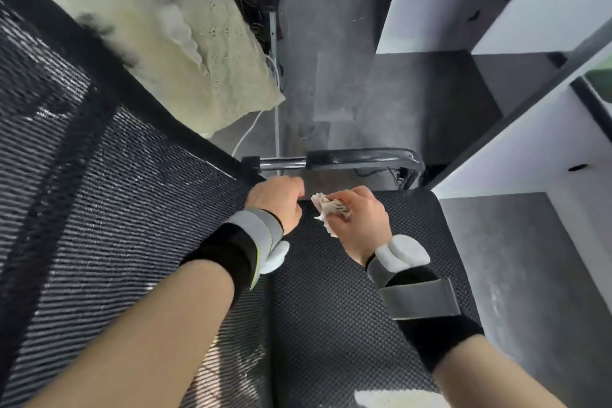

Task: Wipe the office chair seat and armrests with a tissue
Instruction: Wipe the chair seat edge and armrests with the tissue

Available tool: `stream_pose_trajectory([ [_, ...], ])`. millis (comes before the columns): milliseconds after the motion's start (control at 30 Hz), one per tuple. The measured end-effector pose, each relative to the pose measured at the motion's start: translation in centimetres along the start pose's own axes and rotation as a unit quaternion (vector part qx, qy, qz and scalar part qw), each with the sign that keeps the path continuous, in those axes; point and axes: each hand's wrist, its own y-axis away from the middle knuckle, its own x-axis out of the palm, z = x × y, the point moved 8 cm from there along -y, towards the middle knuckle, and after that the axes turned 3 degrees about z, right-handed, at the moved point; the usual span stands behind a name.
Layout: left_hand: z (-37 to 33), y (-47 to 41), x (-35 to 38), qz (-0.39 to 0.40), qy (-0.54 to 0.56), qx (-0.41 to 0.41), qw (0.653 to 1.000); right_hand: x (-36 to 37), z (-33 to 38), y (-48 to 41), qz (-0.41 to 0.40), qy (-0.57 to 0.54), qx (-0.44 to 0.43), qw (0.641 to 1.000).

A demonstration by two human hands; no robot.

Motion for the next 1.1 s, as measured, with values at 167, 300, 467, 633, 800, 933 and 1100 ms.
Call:
stream_pose_trajectory([
  [167, 2.0, -3.2, -1.0, -0.002, -0.058, -0.026, 0.998, 0.2, 0.1, -2.7, -0.005, 0.01, 0.004, 1.0],
  [300, 3.9, -5.3, -0.6, -0.004, -0.098, -0.043, 0.994, 1.1, -0.1, -4.5, 0.004, 0.024, -0.001, 1.0],
  [467, 4.7, -6.8, 0.9, -0.01, -0.129, -0.048, 0.99, 2.1, 0.0, -6.9, -0.031, 0.027, -0.008, 0.999],
  [633, 5.7, -7.9, 0.0, -0.003, -0.1, -0.098, 0.99, 3.3, 2.1, -9.9, -0.047, 0.011, -0.031, 0.998],
  [800, 5.4, -8.4, -0.5, 0.006, -0.125, -0.112, 0.986, 6.4, 3.7, -12.1, -0.003, 0.042, -0.025, 0.999],
  [933, 4.7, -8.8, -0.7, 0.005, -0.138, -0.12, 0.983, 6.4, 3.9, -12.3, 0.026, 0.095, -0.08, 0.992],
  [1100, 4.3, -9.1, -0.9, 0.007, -0.169, -0.118, 0.979, 5.2, 3.2, -12.7, 0.035, 0.108, -0.08, 0.99],
])
